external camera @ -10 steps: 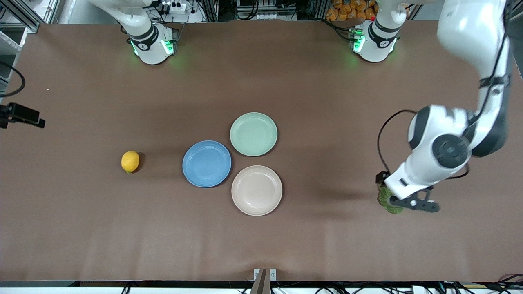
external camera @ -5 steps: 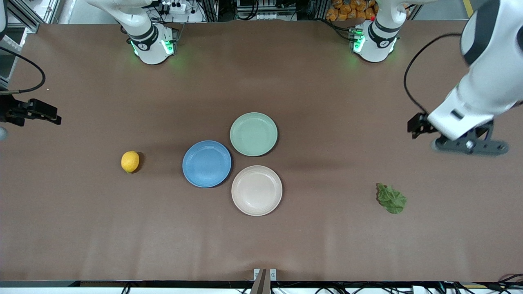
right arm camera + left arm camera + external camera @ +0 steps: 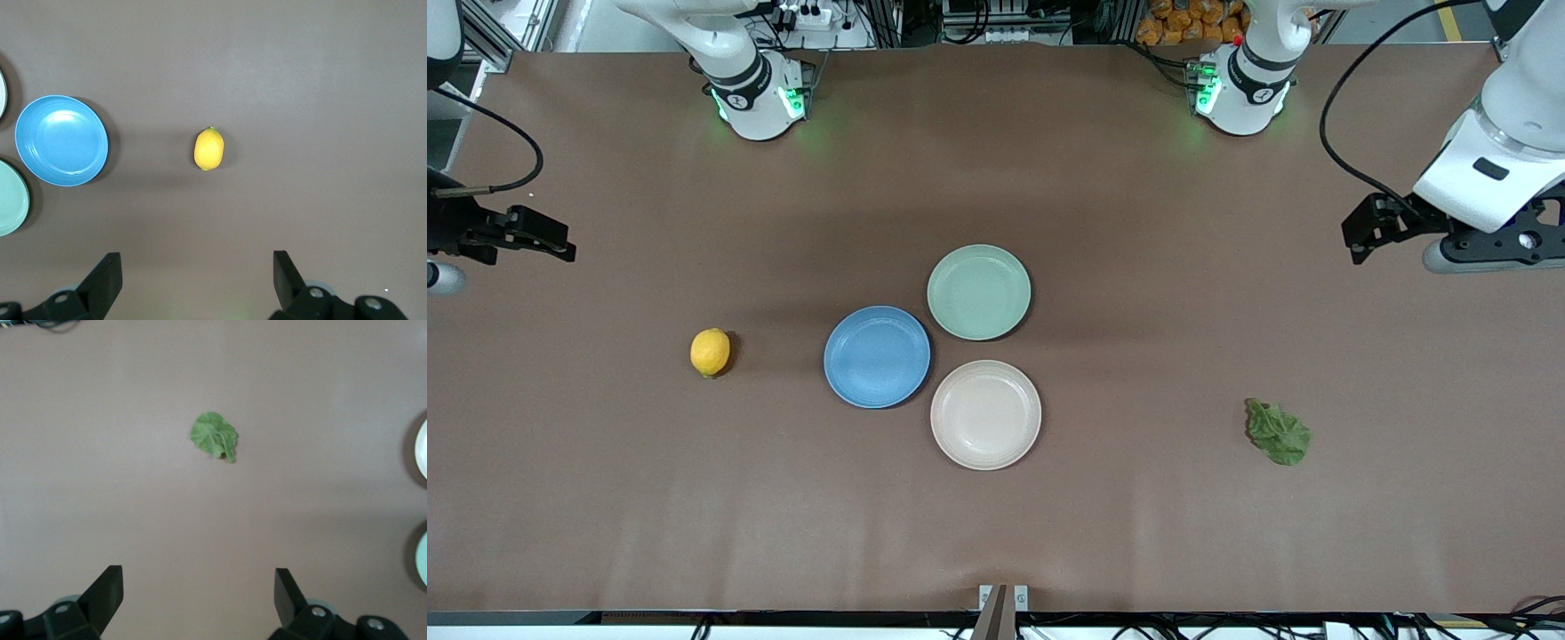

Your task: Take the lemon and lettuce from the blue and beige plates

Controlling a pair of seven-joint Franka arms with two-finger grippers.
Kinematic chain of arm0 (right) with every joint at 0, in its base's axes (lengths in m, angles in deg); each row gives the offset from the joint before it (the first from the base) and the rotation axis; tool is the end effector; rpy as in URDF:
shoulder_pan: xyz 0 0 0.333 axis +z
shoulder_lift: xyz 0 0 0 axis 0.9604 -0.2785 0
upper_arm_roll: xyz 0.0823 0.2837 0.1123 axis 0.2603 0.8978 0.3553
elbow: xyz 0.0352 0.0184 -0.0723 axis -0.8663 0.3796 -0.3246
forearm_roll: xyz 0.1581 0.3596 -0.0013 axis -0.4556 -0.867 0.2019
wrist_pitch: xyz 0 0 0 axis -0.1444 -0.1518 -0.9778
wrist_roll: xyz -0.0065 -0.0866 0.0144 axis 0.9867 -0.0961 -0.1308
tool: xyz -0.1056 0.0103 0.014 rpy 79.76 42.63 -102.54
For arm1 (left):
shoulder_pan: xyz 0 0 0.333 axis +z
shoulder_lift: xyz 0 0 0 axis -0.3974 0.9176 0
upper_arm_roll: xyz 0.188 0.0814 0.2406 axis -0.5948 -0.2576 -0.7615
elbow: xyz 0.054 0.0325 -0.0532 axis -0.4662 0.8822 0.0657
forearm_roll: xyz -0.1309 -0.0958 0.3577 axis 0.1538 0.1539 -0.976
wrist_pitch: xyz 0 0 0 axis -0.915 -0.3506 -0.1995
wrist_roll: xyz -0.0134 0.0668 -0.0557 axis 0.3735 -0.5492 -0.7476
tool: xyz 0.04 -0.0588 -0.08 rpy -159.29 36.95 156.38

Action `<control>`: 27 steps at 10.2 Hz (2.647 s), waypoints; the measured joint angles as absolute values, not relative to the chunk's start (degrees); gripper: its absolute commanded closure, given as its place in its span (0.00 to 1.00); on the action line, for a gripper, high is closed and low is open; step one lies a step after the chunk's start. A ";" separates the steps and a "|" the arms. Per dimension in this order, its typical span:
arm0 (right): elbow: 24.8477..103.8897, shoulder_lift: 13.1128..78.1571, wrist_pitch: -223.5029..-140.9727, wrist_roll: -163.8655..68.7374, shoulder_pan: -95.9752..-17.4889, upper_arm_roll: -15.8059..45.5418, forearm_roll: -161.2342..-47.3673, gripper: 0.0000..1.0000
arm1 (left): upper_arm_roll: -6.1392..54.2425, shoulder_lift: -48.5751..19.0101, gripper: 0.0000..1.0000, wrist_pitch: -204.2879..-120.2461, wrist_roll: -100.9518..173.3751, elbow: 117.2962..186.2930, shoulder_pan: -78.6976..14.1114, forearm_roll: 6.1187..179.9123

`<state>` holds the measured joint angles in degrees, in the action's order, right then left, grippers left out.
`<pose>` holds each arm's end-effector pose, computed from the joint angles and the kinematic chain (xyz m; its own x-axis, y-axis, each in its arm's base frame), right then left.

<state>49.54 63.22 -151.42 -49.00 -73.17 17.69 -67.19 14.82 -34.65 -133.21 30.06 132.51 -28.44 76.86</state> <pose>0.5761 -0.0188 0.6072 0.9952 0.0279 -0.0936 0.0282 -0.9996 0.0020 0.5693 -0.1226 0.6453 0.9982 -0.0197 0.0564 -0.0141 -0.9950 -0.0989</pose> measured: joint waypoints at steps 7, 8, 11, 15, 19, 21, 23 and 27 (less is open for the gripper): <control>55.04 66.48 -154.14 -49.26 -73.17 17.59 -67.16 0.00 | 13.90 -37.69 0.00 -130.38 32.10 132.78 -24.88 83.44; 55.14 66.49 -154.17 -49.28 -73.17 17.60 -67.16 0.00 | 13.81 -37.78 0.00 -129.89 32.14 132.97 -24.84 83.51; 55.23 66.49 -154.30 -49.33 -73.09 17.70 -67.19 0.00 | 13.81 -37.79 0.00 -129.73 32.14 133.42 -24.85 83.75; 55.25 66.49 -154.52 -51.06 -73.05 18.25 -67.69 0.00 | 13.70 -37.90 0.00 -129.51 32.14 133.42 -24.22 83.78; 55.26 66.49 -154.54 -51.36 -73.06 18.51 -67.77 0.00 | 13.69 -37.75 0.00 -129.42 32.18 133.64 -23.57 83.78; 55.26 66.49 -154.54 -51.39 -73.06 18.53 -67.78 0.00 | 13.69 -37.35 0.00 -129.64 32.18 134.17 -23.34 83.78; 55.26 66.49 -154.54 -51.41 -73.06 18.56 -67.79 0.00 | 13.69 -37.19 0.00 -130.76 32.18 135.25 -23.26 83.78; 55.31 66.49 -154.54 -51.43 -73.06 18.57 -67.81 0.00 | 13.69 -37.98 0.00 -133.40 32.18 138.35 -23.26 83.78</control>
